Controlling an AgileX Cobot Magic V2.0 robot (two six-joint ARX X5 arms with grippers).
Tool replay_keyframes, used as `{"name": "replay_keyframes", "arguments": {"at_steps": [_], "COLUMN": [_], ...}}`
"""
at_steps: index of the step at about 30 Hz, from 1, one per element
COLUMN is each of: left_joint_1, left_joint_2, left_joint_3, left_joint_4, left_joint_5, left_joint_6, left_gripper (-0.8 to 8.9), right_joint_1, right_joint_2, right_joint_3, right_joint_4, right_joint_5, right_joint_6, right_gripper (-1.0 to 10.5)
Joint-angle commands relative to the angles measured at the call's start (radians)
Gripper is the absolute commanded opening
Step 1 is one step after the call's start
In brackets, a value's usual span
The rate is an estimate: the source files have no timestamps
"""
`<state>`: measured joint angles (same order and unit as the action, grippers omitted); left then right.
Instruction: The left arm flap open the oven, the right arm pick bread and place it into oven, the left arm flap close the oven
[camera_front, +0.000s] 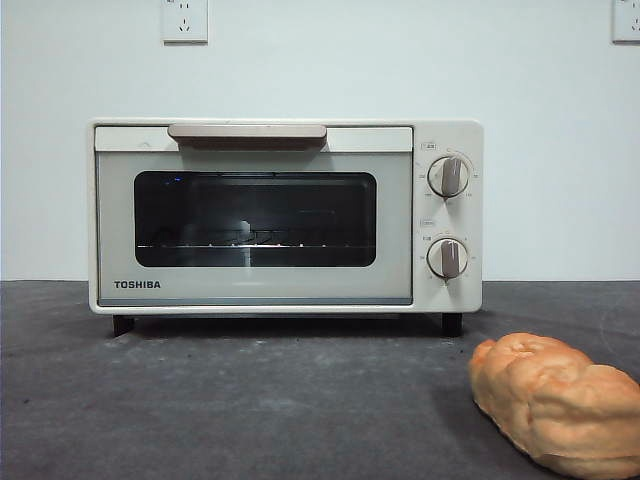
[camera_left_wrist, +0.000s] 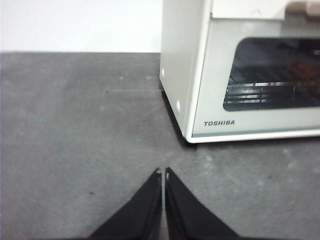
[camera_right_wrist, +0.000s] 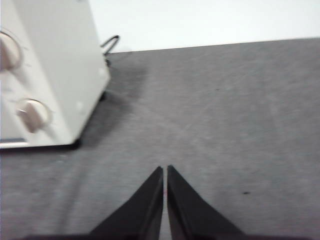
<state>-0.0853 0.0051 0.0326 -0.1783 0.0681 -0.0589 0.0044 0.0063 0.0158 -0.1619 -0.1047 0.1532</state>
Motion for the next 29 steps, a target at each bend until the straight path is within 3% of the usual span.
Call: {"name": "replay_keyframes", "arguments": {"at_steps": [1,8,14,22,29], "left_joint_1": [0.000,0.000,0.000,0.000,0.000], "left_joint_2": [-0.002,-0.002,-0.002,0.026,0.127], "left_joint_3": [-0.021,0.003,0.063,0.208,0.364], "left_joint_4": [-0.005,-0.009,-0.011,-0.057,-0.186], "left_joint_5": [-0.001,-0.001,0.000,0.006,0.046], "left_joint_6": [-0.175,-0.416,-0.488,-0.477,-0.367], "left_gripper": [0.16,0.16,0.16,0.16,0.16], "right_joint_1": [-0.002,-0.002,-0.002,-0.002,-0.002], "right_joint_2": [-0.003,-0.003,-0.003,0.014,0.145], "right_joint_3": [-0.006,-0.001,0.037,0.202,0.418], "right_joint_4": [0.007,0.019,0.050,-0.002,-0.145], "right_joint_5": [-0.024,-0.075,-0.105,-0.105,-0.127], "right_joint_6": [0.111,0.208,0.266,0.263,0.167], "right_gripper": [0.1,0.1,0.1,0.1,0.1]}}
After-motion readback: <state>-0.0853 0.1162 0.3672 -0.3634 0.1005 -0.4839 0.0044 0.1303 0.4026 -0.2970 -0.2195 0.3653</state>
